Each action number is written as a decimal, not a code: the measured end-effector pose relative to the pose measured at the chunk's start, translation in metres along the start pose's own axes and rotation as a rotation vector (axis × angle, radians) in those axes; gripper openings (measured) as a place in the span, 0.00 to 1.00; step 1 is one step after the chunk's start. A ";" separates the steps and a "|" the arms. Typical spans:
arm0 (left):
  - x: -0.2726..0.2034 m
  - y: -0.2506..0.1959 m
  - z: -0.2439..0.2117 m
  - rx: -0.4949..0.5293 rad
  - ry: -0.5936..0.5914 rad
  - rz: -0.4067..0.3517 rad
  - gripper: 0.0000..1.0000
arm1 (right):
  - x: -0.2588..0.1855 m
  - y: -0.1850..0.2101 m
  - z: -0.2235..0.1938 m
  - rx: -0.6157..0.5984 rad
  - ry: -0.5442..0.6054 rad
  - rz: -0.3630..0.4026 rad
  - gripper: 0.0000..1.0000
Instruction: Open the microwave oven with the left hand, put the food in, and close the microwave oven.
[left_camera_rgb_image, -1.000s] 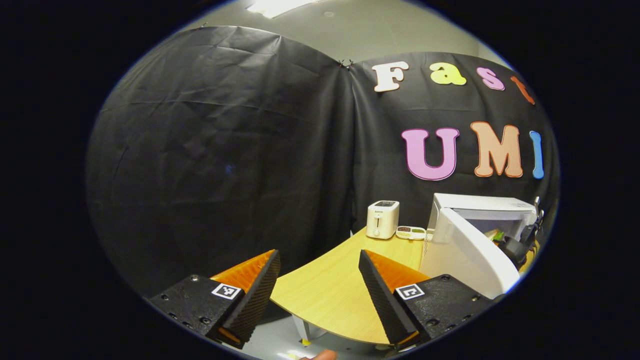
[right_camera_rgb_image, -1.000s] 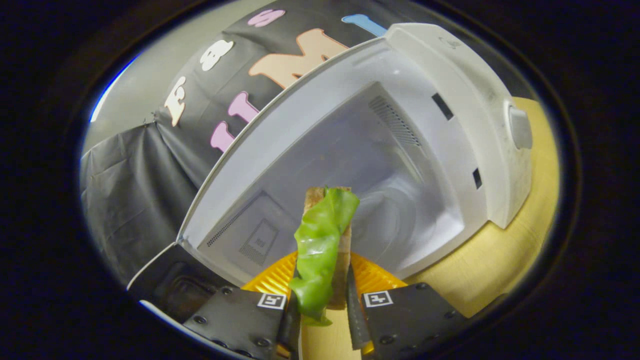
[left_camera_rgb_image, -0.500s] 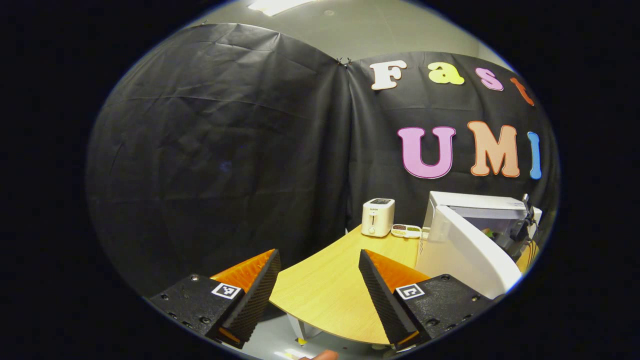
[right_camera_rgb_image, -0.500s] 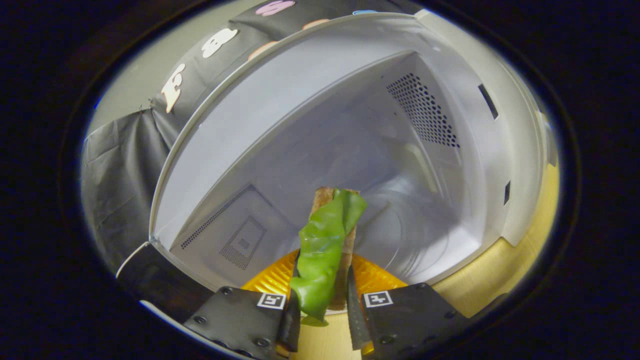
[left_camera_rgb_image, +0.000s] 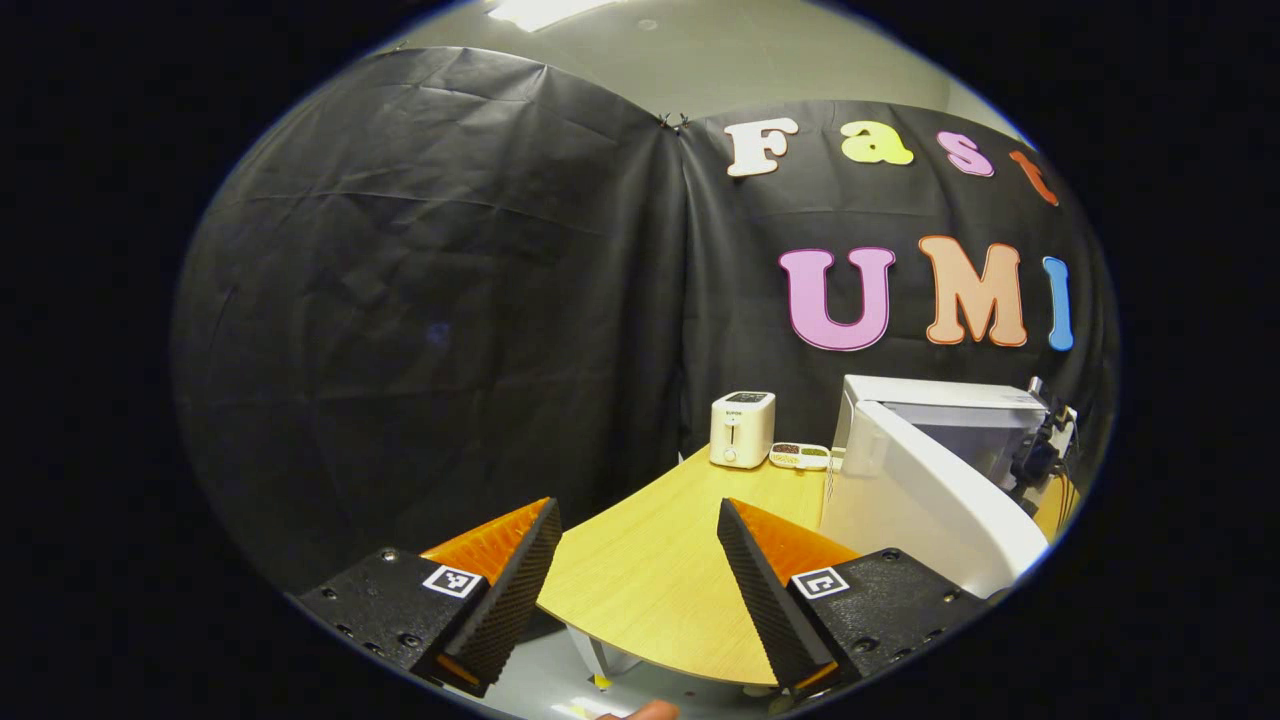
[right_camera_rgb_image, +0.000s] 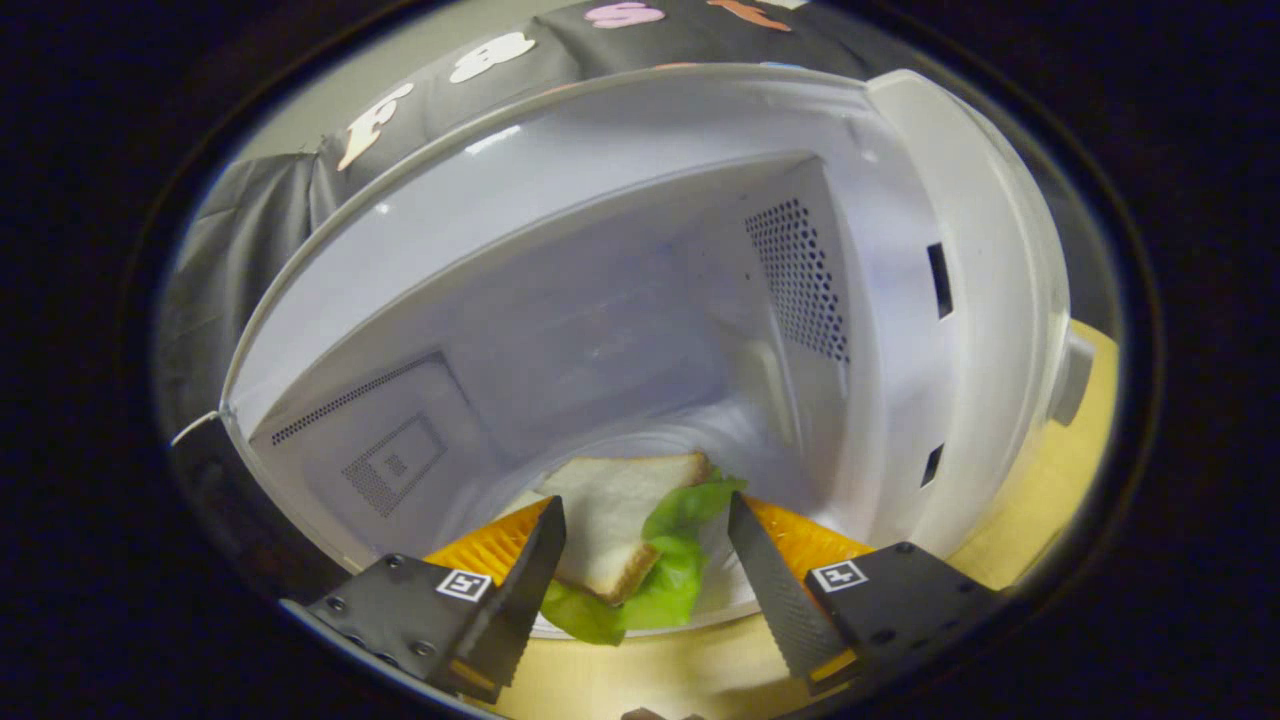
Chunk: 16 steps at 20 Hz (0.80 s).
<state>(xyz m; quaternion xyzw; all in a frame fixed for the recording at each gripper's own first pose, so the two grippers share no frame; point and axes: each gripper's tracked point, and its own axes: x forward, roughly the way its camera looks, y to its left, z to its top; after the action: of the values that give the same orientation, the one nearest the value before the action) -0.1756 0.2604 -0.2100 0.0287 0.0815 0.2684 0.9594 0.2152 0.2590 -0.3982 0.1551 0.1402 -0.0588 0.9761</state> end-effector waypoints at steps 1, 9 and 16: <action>0.000 -0.001 -0.001 0.002 0.002 -0.002 0.96 | -0.002 -0.002 0.004 -0.011 -0.019 -0.002 0.99; -0.003 -0.018 -0.010 -0.013 0.005 -0.067 0.94 | -0.051 0.008 0.026 -0.072 -0.078 0.101 0.92; -0.013 -0.023 -0.005 0.004 -0.026 -0.094 0.47 | -0.112 -0.001 0.052 -0.086 -0.116 0.173 0.92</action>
<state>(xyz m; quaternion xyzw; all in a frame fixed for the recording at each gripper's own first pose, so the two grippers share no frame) -0.1758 0.2343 -0.2150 0.0304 0.0707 0.2226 0.9719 0.1213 0.2496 -0.3179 0.1210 0.0719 0.0230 0.9898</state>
